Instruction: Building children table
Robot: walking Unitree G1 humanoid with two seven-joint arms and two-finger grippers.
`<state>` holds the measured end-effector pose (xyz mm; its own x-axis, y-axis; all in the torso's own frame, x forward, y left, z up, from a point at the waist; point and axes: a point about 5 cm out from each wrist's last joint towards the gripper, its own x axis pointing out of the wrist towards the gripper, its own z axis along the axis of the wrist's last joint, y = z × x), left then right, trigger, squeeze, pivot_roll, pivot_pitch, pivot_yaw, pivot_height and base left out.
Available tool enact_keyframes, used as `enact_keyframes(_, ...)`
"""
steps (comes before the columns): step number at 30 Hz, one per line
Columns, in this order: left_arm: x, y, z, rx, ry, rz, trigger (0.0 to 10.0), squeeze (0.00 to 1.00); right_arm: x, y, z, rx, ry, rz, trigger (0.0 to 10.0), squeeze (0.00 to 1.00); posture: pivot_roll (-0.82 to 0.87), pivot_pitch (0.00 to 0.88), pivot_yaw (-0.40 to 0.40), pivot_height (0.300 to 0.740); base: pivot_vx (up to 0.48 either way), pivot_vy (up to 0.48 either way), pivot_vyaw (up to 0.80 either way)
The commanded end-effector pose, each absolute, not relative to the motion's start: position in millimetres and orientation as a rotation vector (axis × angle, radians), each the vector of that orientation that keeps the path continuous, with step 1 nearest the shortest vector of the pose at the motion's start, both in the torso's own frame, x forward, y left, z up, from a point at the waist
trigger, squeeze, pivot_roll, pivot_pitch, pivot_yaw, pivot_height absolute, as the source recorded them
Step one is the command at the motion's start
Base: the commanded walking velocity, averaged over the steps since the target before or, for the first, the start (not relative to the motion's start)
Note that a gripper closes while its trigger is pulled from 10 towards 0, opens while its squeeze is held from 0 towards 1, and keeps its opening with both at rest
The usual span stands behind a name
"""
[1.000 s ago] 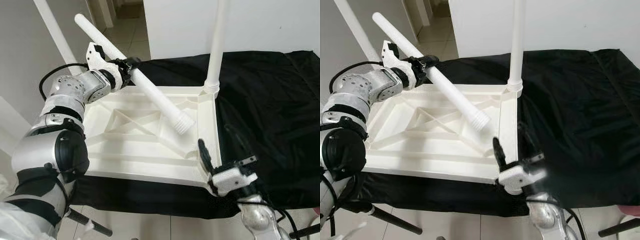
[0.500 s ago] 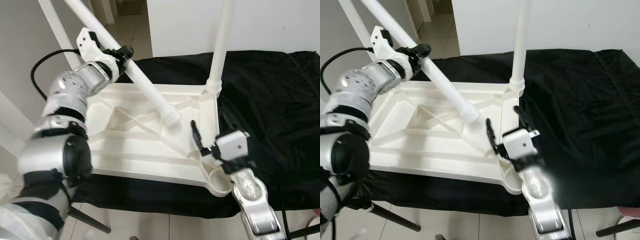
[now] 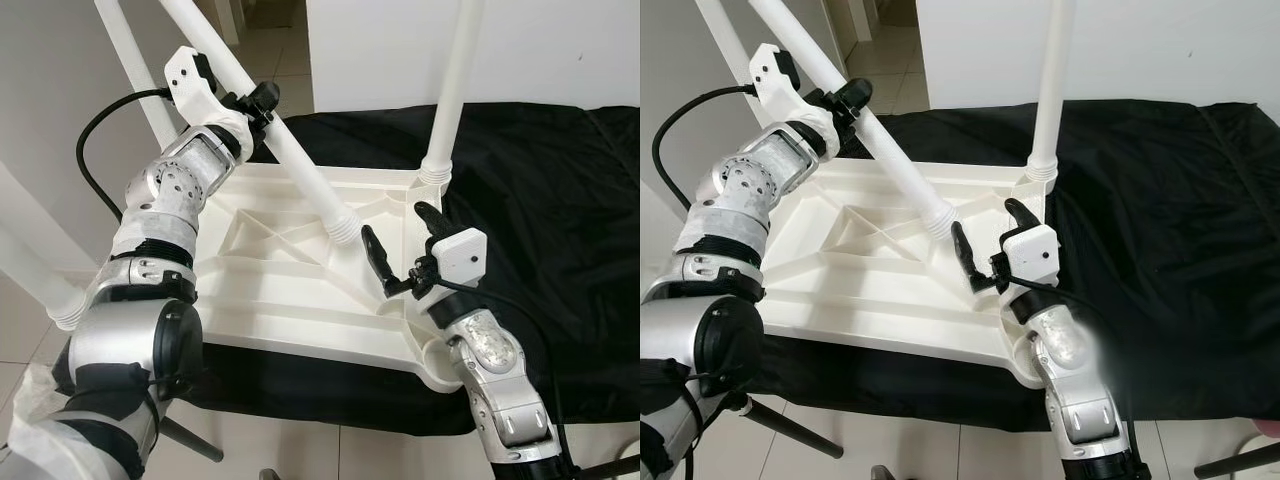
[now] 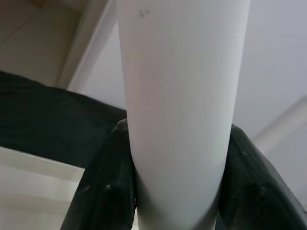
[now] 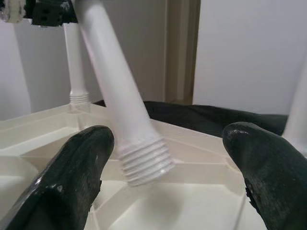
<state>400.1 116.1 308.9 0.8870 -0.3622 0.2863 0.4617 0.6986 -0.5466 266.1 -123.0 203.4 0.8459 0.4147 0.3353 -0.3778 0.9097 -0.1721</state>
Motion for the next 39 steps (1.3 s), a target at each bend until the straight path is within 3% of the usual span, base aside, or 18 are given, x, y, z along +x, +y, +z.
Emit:
enact_keyframes(1,391,109,320,-0.594,-0.244,-0.553,10.0,0.0,265,-115,205,-0.071,-0.37,0.468,10.0,0.0,-0.13,0.056,0.112,0.74,0.0,0.0,0.0)
enact_keyframes(26,344,56,317,-0.335,-0.393,-0.635,10.0,0.0,296,-100,224,-0.248,-0.26,0.412,10.0,0.0,-0.11,0.042,0.09,0.74,0.0,0.0,0.0)
enact_keyframes(39,327,34,319,-0.308,-0.431,-0.686,10.0,0.0,312,-96,218,-0.322,-0.19,0.383,10.0,0.0,-0.11,0.029,0.083,0.74,0.0,0.0,0.0)
